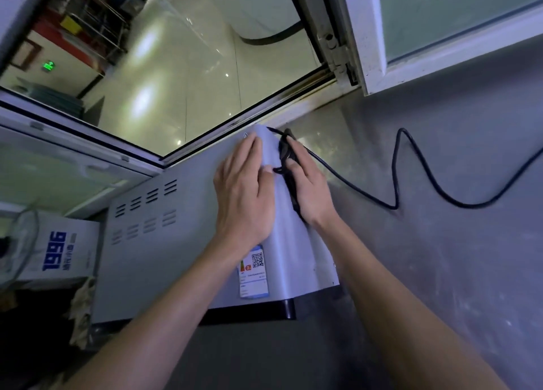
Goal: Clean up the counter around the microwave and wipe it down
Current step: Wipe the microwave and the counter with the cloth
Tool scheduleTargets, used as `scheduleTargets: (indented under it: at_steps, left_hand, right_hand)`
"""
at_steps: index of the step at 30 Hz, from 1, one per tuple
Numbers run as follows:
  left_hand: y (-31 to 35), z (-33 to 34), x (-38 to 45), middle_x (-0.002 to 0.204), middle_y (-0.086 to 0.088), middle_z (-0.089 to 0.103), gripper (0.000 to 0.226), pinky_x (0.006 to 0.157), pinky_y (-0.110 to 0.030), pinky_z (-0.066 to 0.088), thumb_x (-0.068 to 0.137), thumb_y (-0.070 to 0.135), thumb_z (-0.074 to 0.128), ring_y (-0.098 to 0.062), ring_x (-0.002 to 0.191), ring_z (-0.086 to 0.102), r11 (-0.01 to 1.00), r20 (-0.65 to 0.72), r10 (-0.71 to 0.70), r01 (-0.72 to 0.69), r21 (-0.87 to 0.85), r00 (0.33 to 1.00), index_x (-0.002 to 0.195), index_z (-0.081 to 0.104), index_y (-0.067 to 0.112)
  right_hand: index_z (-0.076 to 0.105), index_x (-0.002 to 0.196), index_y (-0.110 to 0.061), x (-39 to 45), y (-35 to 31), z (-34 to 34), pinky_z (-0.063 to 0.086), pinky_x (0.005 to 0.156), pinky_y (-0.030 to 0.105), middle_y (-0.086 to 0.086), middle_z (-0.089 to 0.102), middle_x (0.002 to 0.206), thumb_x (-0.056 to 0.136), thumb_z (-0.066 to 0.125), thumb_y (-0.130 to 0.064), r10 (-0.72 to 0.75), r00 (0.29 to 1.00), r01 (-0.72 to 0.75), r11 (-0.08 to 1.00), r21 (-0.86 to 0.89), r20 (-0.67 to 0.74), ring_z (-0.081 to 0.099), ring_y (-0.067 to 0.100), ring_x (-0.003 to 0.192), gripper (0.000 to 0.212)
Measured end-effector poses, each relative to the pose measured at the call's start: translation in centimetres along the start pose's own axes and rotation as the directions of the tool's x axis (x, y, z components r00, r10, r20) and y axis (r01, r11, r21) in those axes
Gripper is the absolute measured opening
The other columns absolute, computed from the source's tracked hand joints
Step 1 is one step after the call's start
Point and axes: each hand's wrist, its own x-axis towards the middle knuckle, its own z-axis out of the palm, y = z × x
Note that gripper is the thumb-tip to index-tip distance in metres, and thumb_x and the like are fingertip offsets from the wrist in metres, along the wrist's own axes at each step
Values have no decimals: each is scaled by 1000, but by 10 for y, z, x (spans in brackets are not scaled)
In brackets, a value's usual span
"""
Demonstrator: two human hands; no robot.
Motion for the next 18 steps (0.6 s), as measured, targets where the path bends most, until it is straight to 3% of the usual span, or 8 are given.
scheduleTargets:
  at_steps: [4,7,12,18]
  left_hand:
    - [-2,1,0,160,0,34,57,119,-29,16,97,23,38,-13,146,27,999,2,20,-20,33,1000,152,40,11]
    - [-2,0,2,158,-2,37,56,121,-34,20,96,21,39,-17,144,31,999,-6,29,-29,19,1000,150,42,8]
    - [-1,-1,2,157,-2,40,53,120,-45,27,97,21,38,-17,144,36,998,-18,16,-17,-63,1000,147,46,7]
    - [1,-4,1,158,-2,38,56,122,-40,24,97,22,32,-14,146,33,992,4,-32,32,-123,999,150,42,6]
  right_hand:
    - [41,149,-39,-13,32,-14,22,123,38,-19,36,157,98,40,-40,142,990,-142,990,-3,-23,29,0,145,51]
    - [37,150,-41,-29,48,-20,23,122,38,-20,37,156,103,41,-34,214,976,-214,977,2,-28,31,1,144,48]
    - [33,152,-42,-64,52,-25,20,124,37,-23,31,158,105,40,-33,240,970,-240,971,-5,-28,25,-2,146,49]
    - [32,154,-38,-111,36,-21,16,125,38,-25,26,159,100,40,-36,175,984,-176,984,-40,-31,17,-8,147,55]
